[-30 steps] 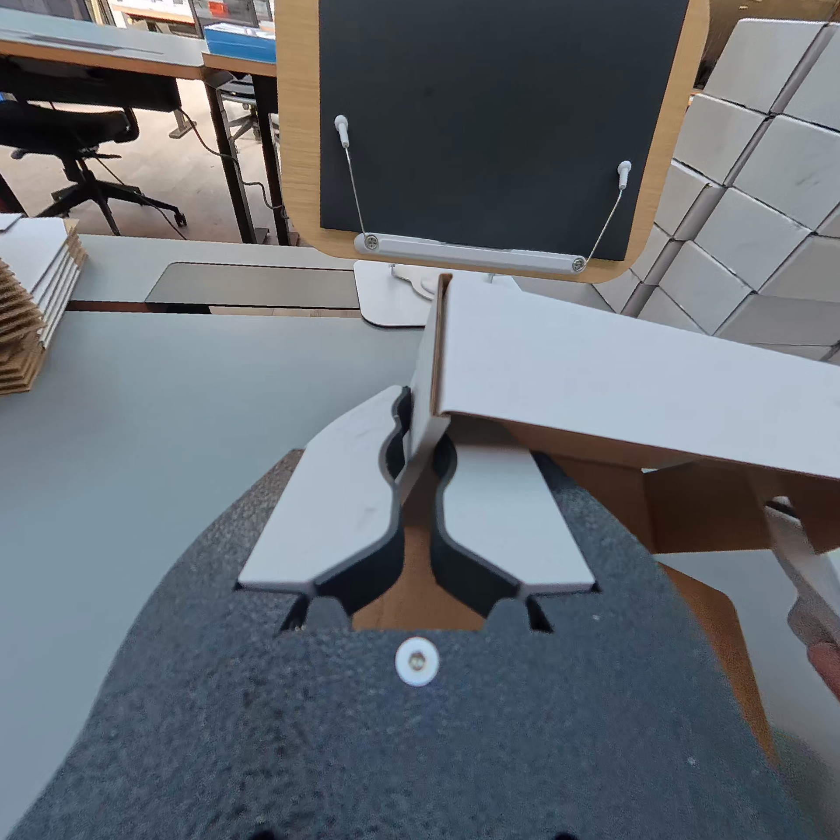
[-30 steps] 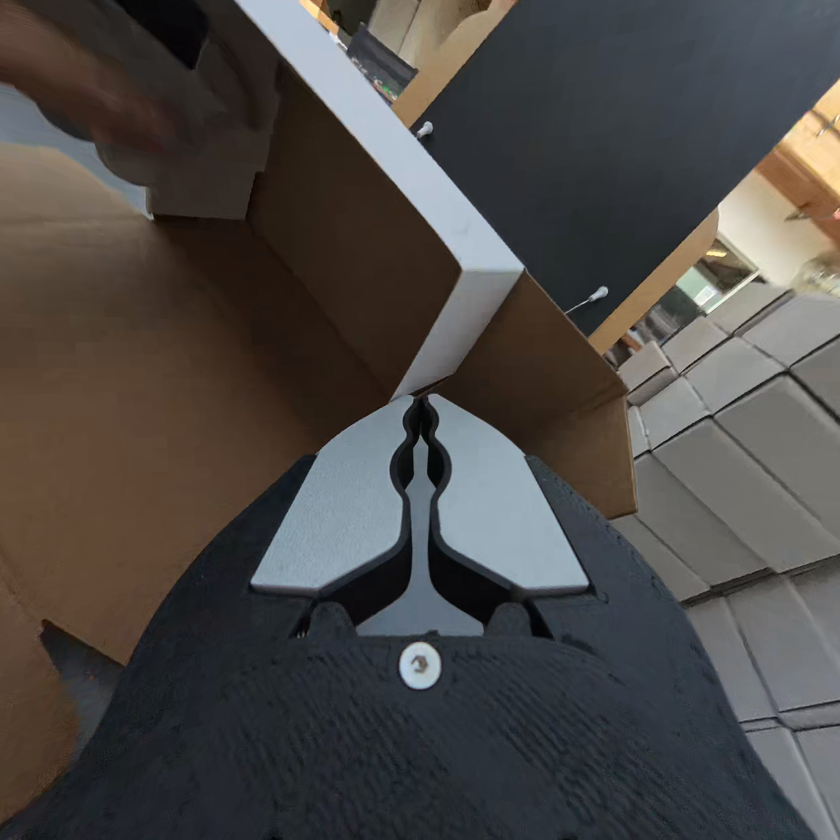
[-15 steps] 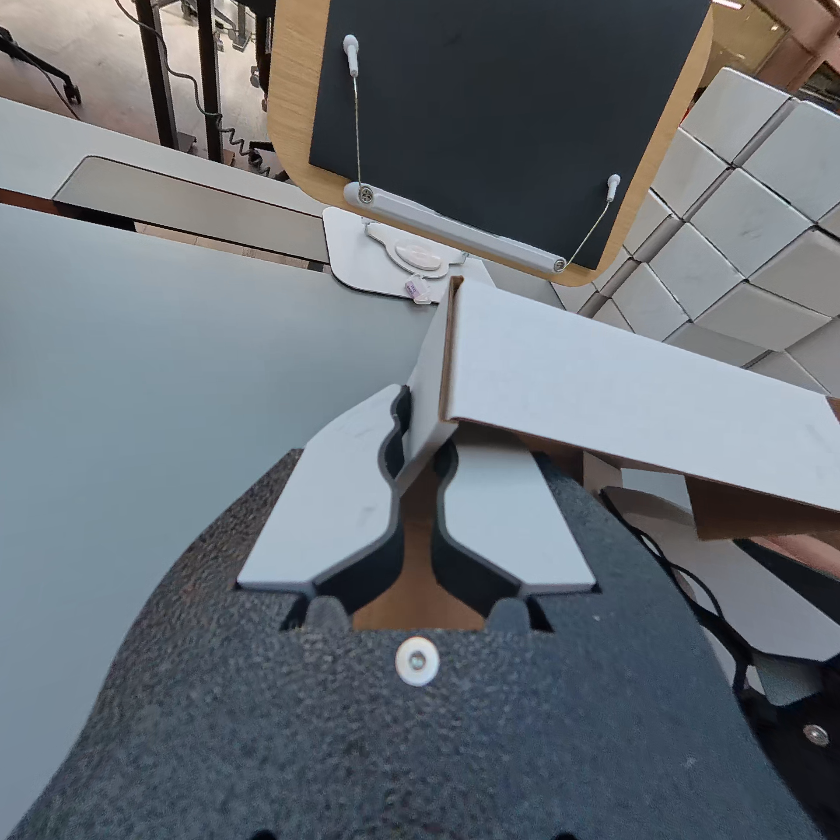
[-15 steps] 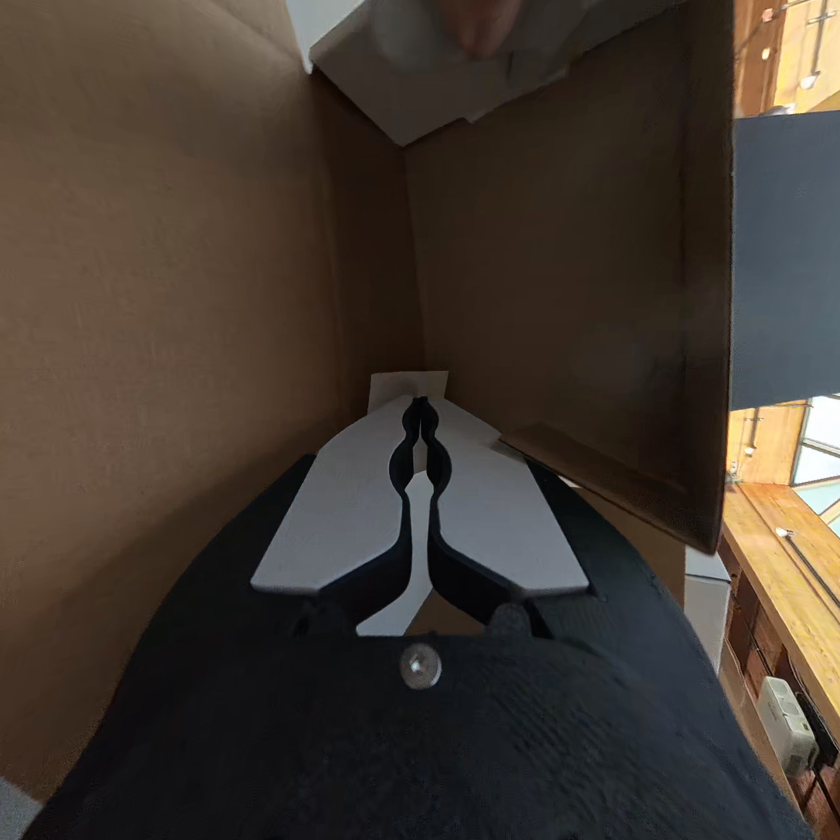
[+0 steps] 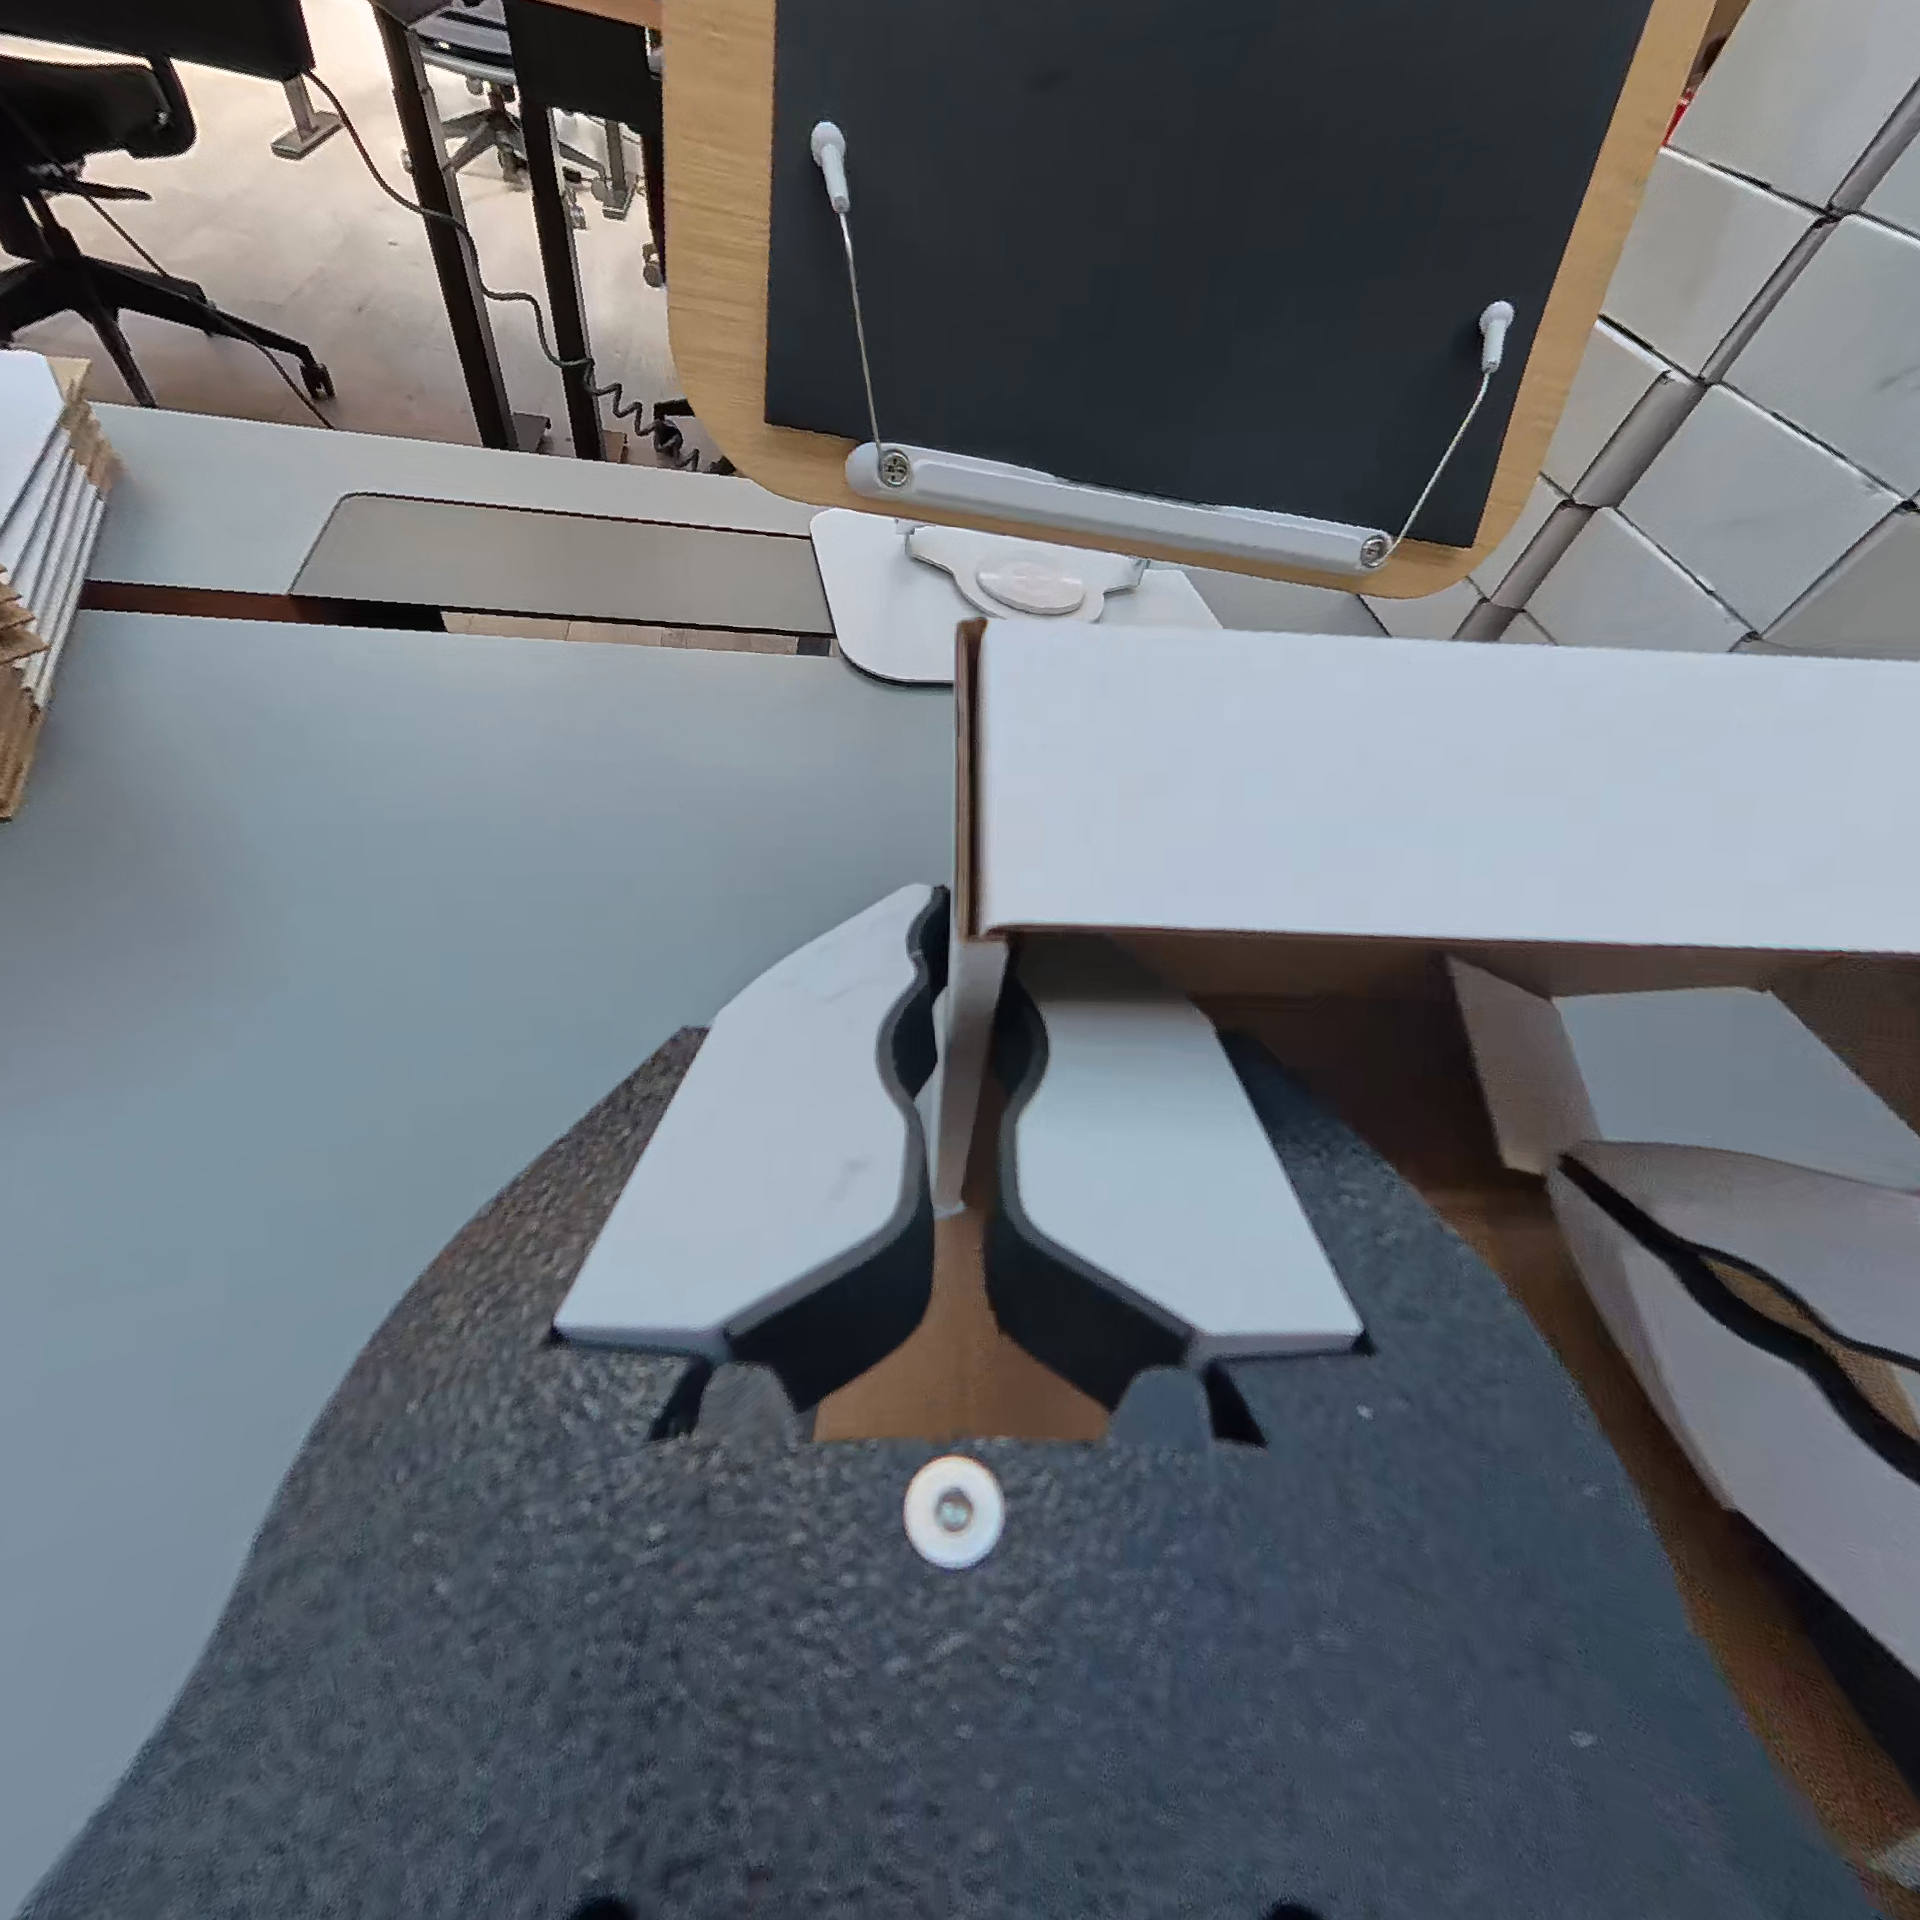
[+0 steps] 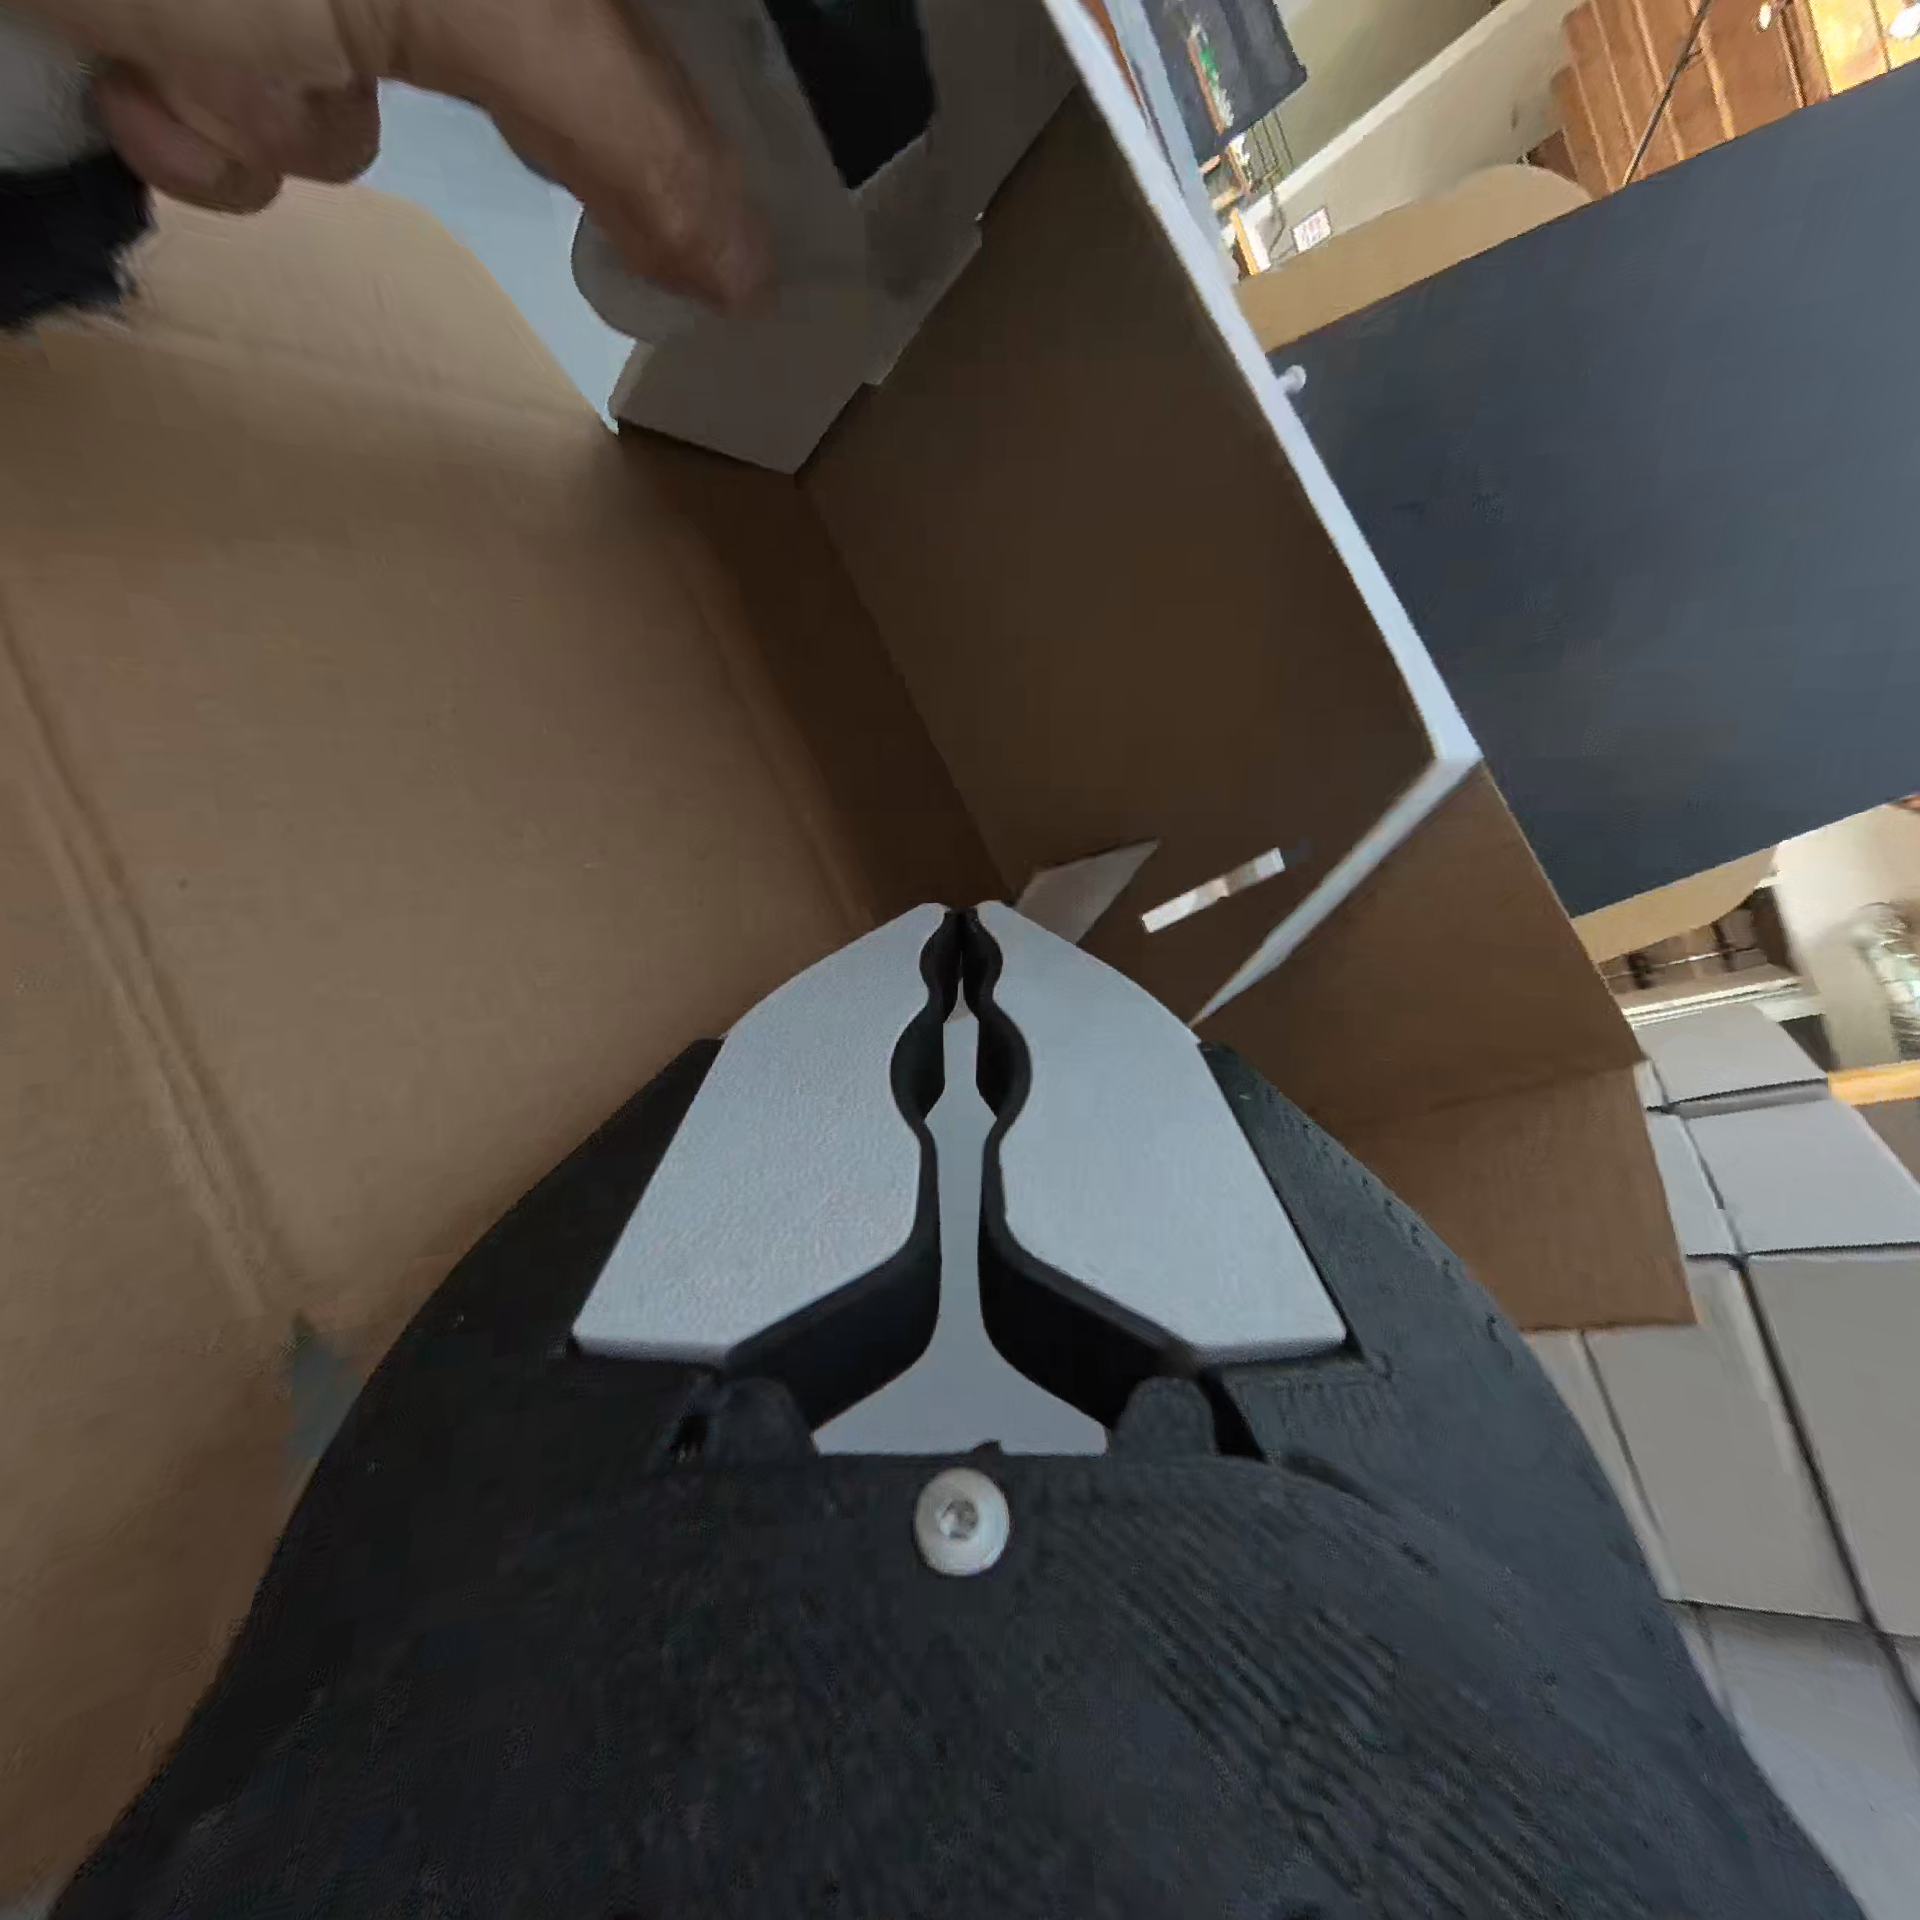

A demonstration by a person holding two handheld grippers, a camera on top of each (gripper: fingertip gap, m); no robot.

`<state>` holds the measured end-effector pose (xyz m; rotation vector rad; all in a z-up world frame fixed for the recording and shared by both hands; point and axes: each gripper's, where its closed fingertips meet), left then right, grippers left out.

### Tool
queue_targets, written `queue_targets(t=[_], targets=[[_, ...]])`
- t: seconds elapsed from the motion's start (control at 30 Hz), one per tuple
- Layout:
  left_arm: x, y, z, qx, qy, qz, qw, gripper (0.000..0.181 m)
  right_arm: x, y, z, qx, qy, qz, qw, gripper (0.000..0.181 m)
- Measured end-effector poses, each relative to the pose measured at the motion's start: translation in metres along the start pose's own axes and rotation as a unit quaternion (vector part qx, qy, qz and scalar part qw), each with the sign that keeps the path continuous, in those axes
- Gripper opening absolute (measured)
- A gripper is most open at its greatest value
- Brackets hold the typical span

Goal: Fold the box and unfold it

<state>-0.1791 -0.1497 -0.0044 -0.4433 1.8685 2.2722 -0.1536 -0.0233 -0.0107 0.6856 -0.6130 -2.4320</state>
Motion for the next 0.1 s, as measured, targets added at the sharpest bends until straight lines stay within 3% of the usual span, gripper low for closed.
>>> queue_targets(t=[0.03,0.1], targets=[[0.001,0.002,-0.004,0.000,0.003,0.001,1.000,0.005,-0.007,0.003,0.003,0.031,0.007,0.018,0.999,0.000],[0.001,0.008,-0.013,-0.005,0.009,0.005,1.000,0.005,-0.023,0.008,0.012,0.095,0.013,0.063,0.993,0.005]])
Point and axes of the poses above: each gripper's, where its closed fingertips meet, x out along the fingers, y out of its top, z = x × y across the jaws, and after that the axes turned 1 degree about y, right-handed
